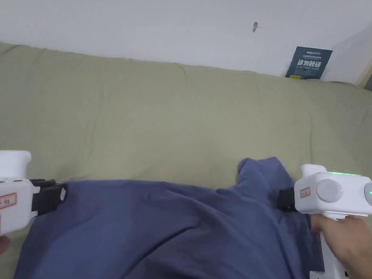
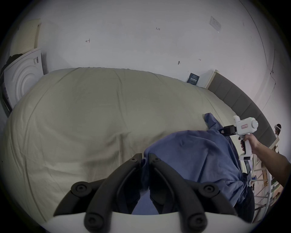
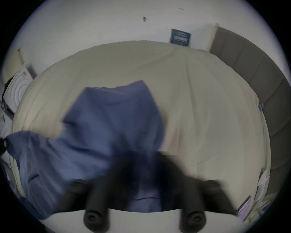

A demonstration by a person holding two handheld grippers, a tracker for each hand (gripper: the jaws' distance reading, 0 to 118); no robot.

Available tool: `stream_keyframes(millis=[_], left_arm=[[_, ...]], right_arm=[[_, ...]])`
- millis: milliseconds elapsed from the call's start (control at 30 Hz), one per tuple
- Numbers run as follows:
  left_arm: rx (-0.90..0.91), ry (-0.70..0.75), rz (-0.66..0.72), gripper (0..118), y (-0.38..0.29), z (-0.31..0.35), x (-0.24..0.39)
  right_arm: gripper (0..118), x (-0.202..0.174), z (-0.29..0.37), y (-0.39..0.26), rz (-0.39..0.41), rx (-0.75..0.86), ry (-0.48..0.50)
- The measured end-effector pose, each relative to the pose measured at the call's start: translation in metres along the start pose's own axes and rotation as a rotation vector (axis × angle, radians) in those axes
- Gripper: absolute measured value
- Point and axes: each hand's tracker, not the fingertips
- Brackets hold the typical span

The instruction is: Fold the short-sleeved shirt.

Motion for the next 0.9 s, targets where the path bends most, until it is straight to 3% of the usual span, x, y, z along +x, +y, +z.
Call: stream_keyframes(millis=[33, 67, 133, 200, 300, 367, 433, 533, 900], left_arm=[[-0.009, 0.021, 0.003, 9, 0.002, -0.004, 0.001], [-0.01, 0.032, 0.005, 9, 0.005, -0.008, 0.003], [0.004, 0.08, 0.021, 9, 0.01, -0.013, 0.006], [0.016, 0.131, 0.007, 9, 0.016, -0.011, 0.008], [0.031, 0.002, 0.105, 9, 0.024, 0.006, 0.0], [0.065, -0.017, 0.159, 6, 0.029, 0.022, -0.004], [0.118, 0.065, 0.114, 5, 0.038, 0.038, 0.001], [0.19, 0.051, 0.12, 5, 0.058, 0.066, 0.006], [0.443, 0.058, 0.043, 5, 0.201, 0.173, 0.032]], right_arm=[[1, -0.006, 0.001, 0.001, 0.025, -0.014, 0.011], [1, -0.011, 0.005, 0.001, 0.037, -0.006, -0.002], [1, -0.017, 0.019, 0.003, 0.025, -0.005, 0.083], [1, -0.016, 0.039, 0.007, 0.001, 0.079, 0.052], [1, 0.001, 0.075, 0.018, -0.055, 0.147, 0.113], [1, 0.009, 0.104, 0.024, -0.05, 0.199, 0.145], [1, 0.008, 0.148, 0.027, -0.041, 0.269, 0.17], [1, 0.016, 0.201, 0.043, -0.043, 0.374, 0.256], [1, 0.03, 0.383, 0.161, -0.032, 0.679, 0.323]])
